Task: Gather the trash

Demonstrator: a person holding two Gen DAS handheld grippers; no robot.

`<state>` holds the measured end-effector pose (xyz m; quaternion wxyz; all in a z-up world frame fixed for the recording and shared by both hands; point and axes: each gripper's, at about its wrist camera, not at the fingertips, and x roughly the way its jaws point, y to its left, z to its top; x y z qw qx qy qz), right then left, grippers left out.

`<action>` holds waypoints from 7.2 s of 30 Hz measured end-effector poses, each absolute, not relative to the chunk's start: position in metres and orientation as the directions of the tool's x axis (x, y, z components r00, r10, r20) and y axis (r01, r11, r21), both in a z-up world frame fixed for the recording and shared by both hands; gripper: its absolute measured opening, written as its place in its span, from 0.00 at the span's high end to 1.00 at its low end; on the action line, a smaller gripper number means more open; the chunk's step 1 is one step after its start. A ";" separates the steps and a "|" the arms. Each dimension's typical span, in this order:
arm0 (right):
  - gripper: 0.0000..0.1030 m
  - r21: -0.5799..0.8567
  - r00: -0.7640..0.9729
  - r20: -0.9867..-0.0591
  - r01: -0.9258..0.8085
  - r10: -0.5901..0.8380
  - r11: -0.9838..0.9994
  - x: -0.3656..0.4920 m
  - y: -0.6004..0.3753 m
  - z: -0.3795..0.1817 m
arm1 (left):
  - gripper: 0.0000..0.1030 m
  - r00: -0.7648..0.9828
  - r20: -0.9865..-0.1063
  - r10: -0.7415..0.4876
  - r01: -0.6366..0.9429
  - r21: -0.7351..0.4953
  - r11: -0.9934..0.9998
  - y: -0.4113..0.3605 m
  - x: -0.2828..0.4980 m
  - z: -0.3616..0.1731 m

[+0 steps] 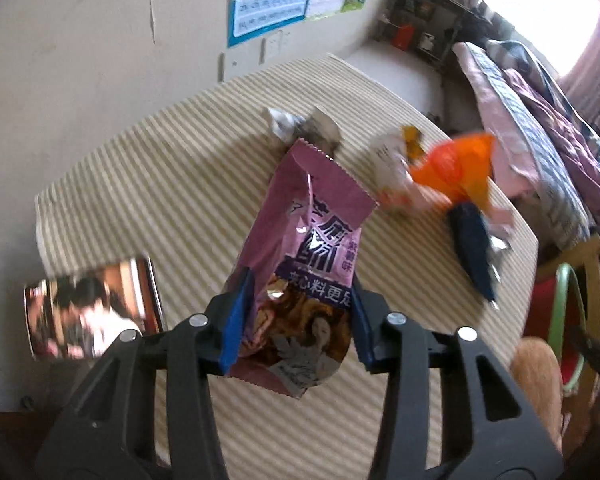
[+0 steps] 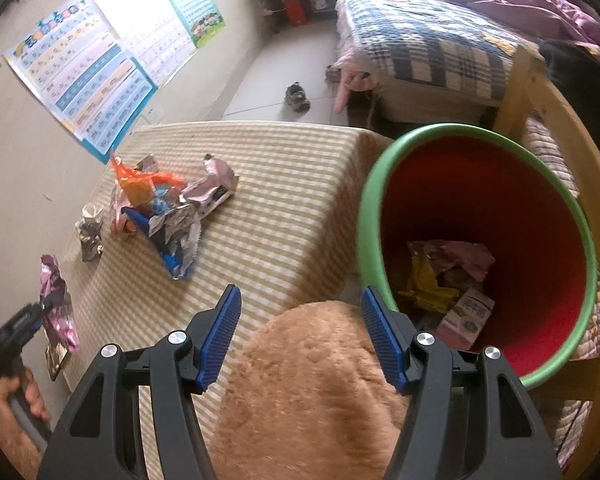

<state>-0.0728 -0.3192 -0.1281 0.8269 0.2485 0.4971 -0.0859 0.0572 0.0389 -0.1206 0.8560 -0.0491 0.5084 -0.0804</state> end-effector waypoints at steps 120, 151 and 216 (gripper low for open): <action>0.81 0.398 0.490 -0.814 0.078 0.313 0.914 -0.041 -0.213 -0.130 | 0.49 0.375 -0.881 -0.287 0.182 -0.234 0.955 -0.004 0.011 -0.130; 0.81 0.392 0.551 -0.812 0.275 0.191 0.878 -0.066 -0.299 -0.124 | 0.49 0.344 -0.865 -0.364 0.356 -0.239 0.904 -0.077 0.001 -0.111; 0.58 0.418 0.597 -0.798 0.648 -0.083 0.636 -0.190 -0.469 -0.137 | 0.24 0.122 -0.777 -0.617 0.714 -0.364 0.599 -0.335 -0.040 -0.085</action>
